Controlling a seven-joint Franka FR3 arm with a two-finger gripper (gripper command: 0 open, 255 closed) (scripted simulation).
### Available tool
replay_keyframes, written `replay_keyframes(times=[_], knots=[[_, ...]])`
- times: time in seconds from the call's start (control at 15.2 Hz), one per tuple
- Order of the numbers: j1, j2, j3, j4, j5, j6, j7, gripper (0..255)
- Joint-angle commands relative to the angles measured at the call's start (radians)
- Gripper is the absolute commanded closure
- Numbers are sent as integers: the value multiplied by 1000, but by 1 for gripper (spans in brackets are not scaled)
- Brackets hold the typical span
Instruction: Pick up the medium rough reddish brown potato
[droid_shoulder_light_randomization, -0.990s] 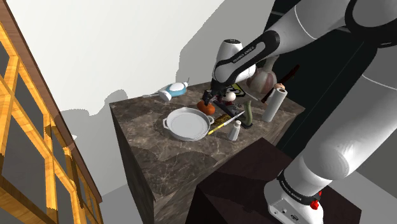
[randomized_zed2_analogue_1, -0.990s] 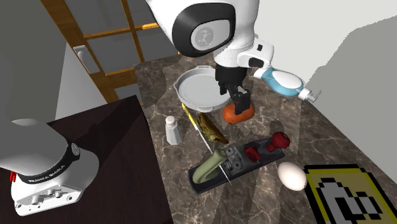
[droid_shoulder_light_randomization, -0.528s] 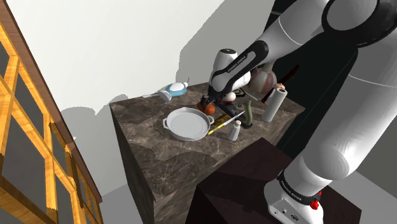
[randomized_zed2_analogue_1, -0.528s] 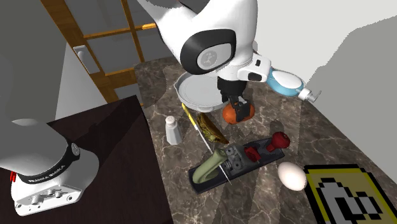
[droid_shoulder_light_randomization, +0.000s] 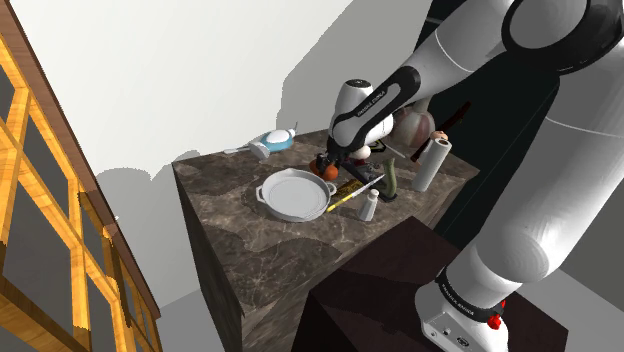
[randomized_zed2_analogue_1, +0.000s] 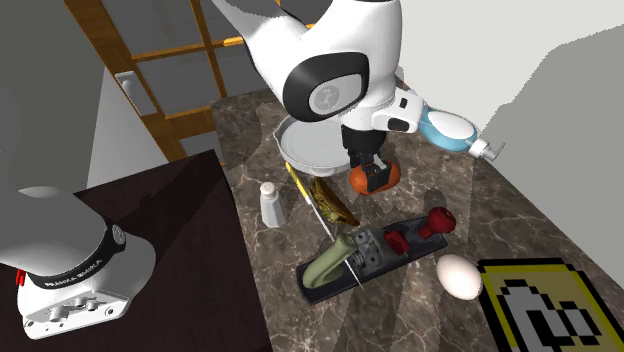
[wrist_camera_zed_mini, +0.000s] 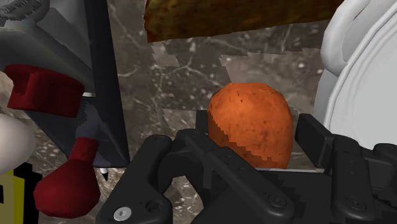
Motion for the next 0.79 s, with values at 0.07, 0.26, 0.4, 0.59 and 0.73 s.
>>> replay_keyframes(times=[0.07, 0.26, 0.4, 0.59, 0.73], knots=[[0, 1, 0, -1, 0, 0, 0, 255], [0, 4, 0, 1, 0, 1, 1, 255], [0, -22, 2, 2, 4, -25, -4, 255], [-1, -58, 4, 5, 10, -64, -10, 255], [-1, -82, 5, 8, 14, -91, -14, 255]])
